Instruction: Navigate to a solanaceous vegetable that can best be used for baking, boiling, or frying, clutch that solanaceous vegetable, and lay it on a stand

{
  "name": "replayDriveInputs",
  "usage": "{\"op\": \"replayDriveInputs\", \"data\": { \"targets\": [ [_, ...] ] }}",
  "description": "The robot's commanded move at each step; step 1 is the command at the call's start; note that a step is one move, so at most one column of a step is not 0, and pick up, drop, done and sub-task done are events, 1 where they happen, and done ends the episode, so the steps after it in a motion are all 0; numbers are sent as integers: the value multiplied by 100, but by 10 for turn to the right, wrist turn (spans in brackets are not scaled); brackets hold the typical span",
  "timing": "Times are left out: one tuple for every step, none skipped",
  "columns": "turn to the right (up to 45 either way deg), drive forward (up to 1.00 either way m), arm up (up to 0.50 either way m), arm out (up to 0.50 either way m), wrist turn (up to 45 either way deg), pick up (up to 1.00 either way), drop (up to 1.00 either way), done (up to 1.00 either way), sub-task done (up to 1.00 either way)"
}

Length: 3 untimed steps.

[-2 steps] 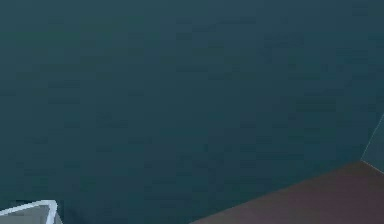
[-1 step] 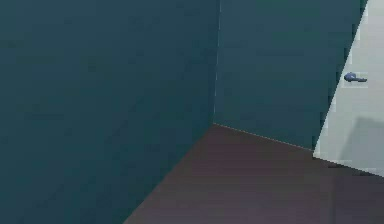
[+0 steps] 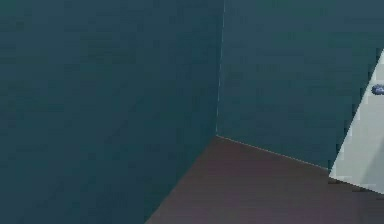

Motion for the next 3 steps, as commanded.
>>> {"op": "replayDriveInputs", "data": {
  "targets": [
    [270, 0, 0, 0, 0, 0, 0, 0, 0],
    [0, 75, 0, 0, 0, 0, 0, 0, 0],
    [450, 0, 0, 0, 0, 0, 0, 0, 0]
  ]
}}
